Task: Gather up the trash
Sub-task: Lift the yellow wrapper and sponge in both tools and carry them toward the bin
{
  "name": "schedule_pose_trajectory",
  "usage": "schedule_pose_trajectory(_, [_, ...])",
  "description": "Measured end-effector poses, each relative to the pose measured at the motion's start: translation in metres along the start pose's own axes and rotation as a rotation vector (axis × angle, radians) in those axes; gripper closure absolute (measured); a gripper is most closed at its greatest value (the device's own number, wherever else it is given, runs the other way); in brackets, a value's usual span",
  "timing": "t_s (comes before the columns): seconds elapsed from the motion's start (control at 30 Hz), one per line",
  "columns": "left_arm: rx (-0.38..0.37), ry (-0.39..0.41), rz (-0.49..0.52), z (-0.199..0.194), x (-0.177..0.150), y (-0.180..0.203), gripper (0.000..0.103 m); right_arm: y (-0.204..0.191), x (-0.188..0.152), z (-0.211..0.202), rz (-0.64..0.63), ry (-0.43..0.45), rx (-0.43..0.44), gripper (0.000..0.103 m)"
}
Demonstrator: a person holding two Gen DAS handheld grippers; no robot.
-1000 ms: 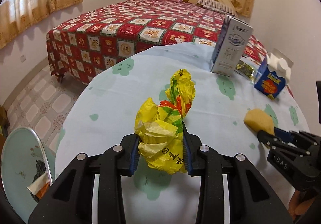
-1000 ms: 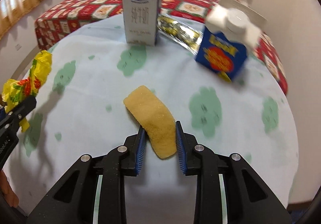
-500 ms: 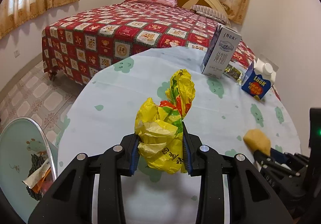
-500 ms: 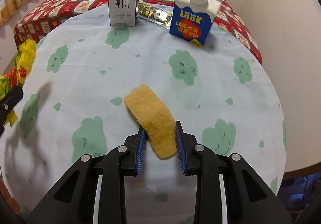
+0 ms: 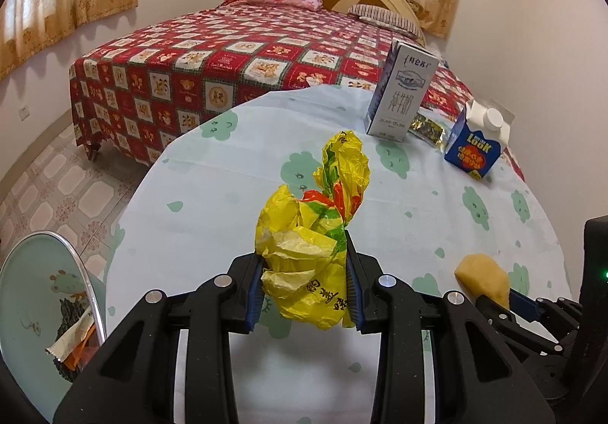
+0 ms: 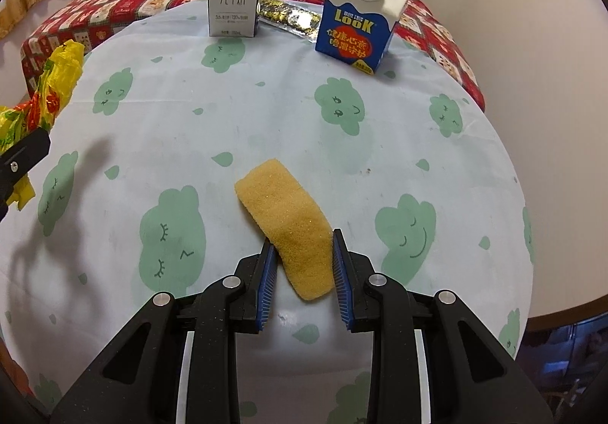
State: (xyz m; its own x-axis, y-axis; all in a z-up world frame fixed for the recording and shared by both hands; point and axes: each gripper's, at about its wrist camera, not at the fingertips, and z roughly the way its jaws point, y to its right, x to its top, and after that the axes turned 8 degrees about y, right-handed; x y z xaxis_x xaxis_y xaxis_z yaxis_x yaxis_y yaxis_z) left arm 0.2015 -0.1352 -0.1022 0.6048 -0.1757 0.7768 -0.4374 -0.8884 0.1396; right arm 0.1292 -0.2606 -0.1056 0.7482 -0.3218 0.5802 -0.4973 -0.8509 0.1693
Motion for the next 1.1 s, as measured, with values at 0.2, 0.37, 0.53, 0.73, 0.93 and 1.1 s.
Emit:
schedule_pose_trajectory(0.2, [0.037, 0.004, 0.058, -0.011, 0.000, 0.006, 0.068, 0.009, -0.006, -0.003, 0.033, -0.025, 0.014, 0.074])
schedule_pose_trajectory(0.37, [0.066, -0.011, 0.078, -0.022, -0.008, 0.006, 0.068, 0.021, -0.014, -0.007, 0.082, -0.038, 0.045, 0.074])
schedule_pose_trajectory(0.53, [0.107, 0.002, 0.070, -0.041, -0.010, -0.002, 0.068, 0.028, -0.020, -0.017, 0.105, -0.033, 0.067, 0.074])
schedule_pose_trajectory(0.73, [0.121, 0.027, 0.058, -0.058, -0.006, -0.012, 0.068, 0.026, -0.025, -0.030, 0.100, -0.021, 0.041, 0.074])
schedule_pose_trajectory(0.93, [0.121, -0.002, 0.102, -0.061, -0.012, -0.010, 0.068, 0.021, -0.029, -0.041, 0.099, -0.007, 0.001, 0.075])
schedule_pose_trajectory(1.1, [0.137, -0.002, 0.151, -0.066, -0.014, -0.004, 0.068, 0.027, -0.032, -0.050, 0.118, 0.014, -0.036, 0.075])
